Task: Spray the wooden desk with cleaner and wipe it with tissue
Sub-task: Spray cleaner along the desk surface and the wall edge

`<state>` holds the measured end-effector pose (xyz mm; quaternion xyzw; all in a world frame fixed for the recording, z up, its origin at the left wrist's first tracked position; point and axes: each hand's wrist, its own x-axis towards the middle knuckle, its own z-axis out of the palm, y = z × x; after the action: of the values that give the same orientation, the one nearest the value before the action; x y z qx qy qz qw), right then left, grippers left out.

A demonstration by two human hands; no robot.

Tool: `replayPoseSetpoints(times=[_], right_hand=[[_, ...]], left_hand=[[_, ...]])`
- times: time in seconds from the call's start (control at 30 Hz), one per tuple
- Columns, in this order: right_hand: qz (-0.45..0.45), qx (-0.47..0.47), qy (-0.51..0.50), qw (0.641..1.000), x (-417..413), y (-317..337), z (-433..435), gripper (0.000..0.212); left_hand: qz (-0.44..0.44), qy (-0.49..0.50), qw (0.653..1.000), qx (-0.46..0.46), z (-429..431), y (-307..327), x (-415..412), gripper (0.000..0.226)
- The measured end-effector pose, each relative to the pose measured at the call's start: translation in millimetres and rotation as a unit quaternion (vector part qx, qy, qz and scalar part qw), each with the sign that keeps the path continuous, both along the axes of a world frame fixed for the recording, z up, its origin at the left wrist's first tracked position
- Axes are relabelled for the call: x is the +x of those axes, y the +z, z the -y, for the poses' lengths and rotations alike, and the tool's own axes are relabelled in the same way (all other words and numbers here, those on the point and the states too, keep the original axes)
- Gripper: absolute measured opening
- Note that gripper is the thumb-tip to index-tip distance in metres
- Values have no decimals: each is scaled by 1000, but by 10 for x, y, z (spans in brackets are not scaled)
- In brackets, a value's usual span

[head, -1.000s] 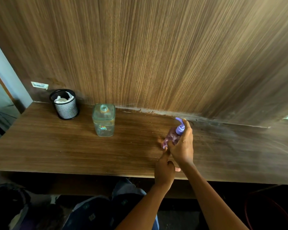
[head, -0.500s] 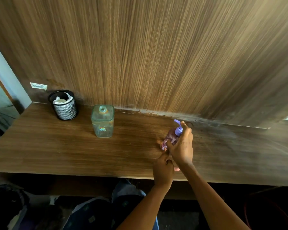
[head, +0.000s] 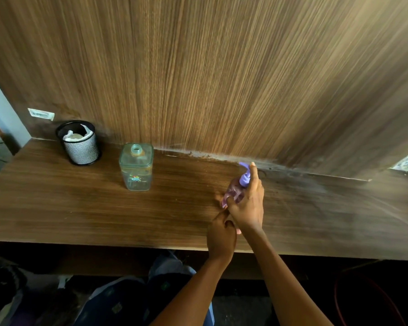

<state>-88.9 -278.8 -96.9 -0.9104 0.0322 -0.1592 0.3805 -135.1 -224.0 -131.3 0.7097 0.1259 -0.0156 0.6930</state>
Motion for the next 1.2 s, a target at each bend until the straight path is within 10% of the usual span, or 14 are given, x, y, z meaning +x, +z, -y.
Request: replayPoseSetpoints(times=[0.5,0.77,1.2], right_hand=[[-37,176,-113,977,31,-171,81,93],[-10,163,-189,968,501,-26,425,53],[-21,108,-176,978,1211,-157,749,50]], left_hand=[[-61,94,991,-70,10,-93,251,32],[-46,91,992,-77,64,121,277,24],[-49,90,991,-90,121,212,330,23]])
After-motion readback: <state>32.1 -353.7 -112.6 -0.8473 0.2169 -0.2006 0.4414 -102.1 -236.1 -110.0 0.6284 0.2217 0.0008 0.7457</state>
